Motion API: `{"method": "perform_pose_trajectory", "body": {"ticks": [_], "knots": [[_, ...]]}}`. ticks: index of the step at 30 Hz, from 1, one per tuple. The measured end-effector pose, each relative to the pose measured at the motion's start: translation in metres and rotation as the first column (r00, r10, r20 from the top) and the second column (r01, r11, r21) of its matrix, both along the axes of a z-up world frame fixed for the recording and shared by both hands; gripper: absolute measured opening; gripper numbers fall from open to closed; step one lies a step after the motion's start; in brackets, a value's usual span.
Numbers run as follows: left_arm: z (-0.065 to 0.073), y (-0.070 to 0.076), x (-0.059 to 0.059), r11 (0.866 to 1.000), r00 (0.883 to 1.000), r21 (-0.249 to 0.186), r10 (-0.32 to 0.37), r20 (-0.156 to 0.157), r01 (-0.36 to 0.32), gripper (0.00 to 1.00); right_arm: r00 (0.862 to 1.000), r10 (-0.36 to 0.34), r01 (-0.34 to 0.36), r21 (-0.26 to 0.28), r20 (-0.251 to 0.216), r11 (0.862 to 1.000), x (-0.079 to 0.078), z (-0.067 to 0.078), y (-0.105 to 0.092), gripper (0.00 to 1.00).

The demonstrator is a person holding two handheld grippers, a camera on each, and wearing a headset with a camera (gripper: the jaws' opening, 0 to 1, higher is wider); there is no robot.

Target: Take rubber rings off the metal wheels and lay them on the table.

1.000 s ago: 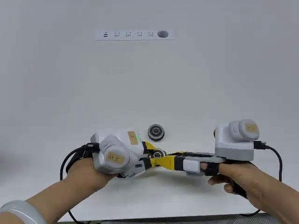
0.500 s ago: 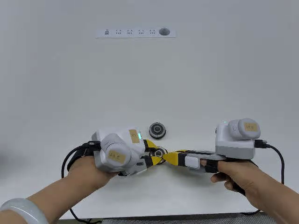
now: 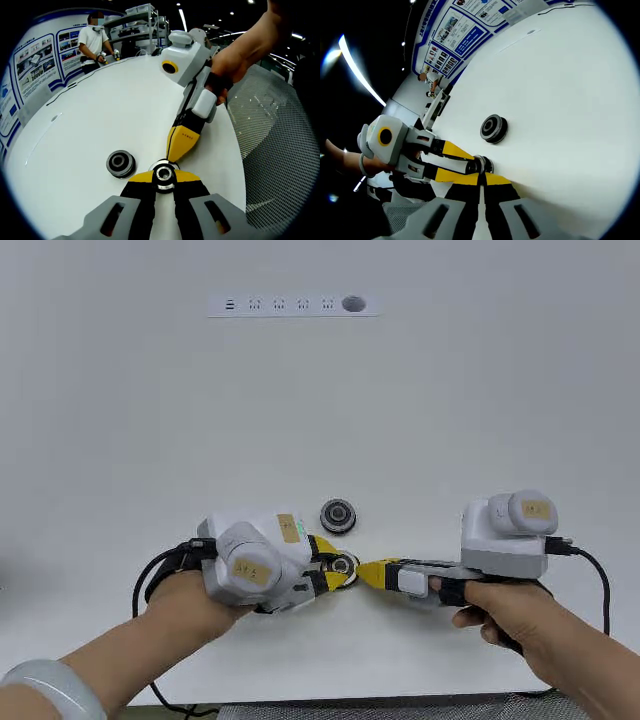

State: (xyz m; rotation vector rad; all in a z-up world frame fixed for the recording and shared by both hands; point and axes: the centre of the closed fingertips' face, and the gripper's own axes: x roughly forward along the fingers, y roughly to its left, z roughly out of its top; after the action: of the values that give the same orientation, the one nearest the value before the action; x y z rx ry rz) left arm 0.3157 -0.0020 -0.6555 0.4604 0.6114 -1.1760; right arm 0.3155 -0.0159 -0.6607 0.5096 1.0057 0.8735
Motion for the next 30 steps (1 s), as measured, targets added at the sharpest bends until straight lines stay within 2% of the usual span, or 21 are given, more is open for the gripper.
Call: {"method": "perform_pose_trajectory", "body": {"ticks": [30], "knots": [[0.0006, -0.0007, -0.0005, 1.0, 1.0, 0.004, -0.005, -0.003, 0.005, 0.13, 1.0, -0.023, 0.024, 0.017, -0.013, 1.0, 0.0003, 0.0053, 0.0034, 0.01]]}}
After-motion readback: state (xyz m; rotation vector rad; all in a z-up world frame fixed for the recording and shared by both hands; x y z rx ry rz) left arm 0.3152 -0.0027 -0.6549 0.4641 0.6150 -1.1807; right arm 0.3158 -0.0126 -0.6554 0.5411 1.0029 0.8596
